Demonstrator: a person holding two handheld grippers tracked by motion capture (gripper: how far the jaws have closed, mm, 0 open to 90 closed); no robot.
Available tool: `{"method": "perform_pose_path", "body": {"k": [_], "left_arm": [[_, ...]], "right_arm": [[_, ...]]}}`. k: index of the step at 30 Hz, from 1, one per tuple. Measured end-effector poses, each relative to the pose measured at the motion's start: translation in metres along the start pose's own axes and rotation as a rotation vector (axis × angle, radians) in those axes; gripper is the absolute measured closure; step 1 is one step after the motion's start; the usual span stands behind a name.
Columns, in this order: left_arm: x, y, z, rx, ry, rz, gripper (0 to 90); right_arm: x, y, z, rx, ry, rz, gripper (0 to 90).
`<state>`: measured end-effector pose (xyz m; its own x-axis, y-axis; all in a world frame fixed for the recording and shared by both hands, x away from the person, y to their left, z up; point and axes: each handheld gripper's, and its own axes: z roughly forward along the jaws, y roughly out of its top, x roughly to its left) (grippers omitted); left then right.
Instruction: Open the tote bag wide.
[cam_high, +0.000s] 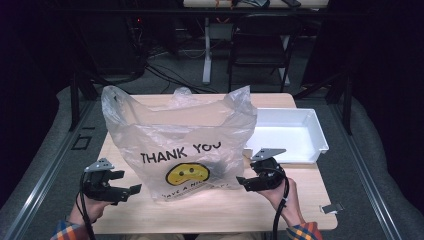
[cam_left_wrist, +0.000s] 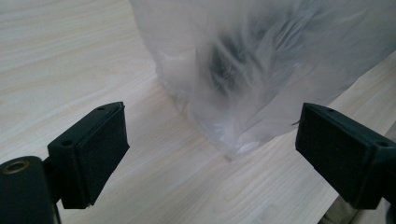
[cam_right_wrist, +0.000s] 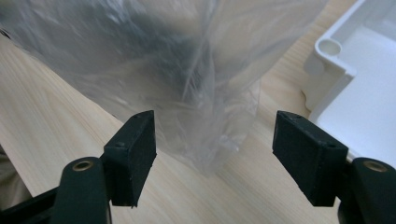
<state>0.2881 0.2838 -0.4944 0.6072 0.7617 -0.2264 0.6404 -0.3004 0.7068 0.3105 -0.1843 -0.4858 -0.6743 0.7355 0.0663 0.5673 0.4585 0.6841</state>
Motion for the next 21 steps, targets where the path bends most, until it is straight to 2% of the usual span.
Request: {"method": "perform_pose_path", "body": {"k": [4,6,8,11,13,14,17,18,21], "left_arm": [[-0.004,0.002,-0.002,-0.023,-0.024,0.004,10.8],[-0.007,0.003,-0.002,-0.037,-0.034,0.017,14.7],[-0.009,0.004,0.000,-0.047,-0.026,0.028,15.2],[-0.014,0.006,0.005,-0.051,-0.021,0.043,23.3],[-0.015,0.007,0.010,-0.040,-0.019,0.045,29.5],[-0.015,0.007,0.014,-0.042,-0.004,0.041,34.2],[-0.011,0.006,0.020,-0.033,-0.021,0.039,43.4],[-0.011,0.006,0.020,-0.033,-0.021,0.039,44.9],[-0.011,0.006,0.024,-0.056,-0.020,0.042,53.6]], "right_arm": [[0.002,0.003,0.000,-0.010,0.011,-0.002,30.8],[0.005,0.007,-0.003,-0.022,0.022,-0.015,31.2],[0.006,0.008,-0.004,-0.029,0.022,-0.017,31.3],[0.010,0.013,-0.007,-0.040,0.014,-0.029,33.3],[0.011,0.015,-0.005,-0.031,0.010,-0.037,37.2],[0.012,0.015,-0.003,-0.023,-0.001,-0.040,39.0],[0.011,0.016,0.004,-0.007,-0.014,-0.035,47.8],[0.011,0.016,0.004,-0.007,-0.014,-0.035,47.8],[0.012,0.015,0.010,-0.020,-0.005,-0.040,63.8]]}}
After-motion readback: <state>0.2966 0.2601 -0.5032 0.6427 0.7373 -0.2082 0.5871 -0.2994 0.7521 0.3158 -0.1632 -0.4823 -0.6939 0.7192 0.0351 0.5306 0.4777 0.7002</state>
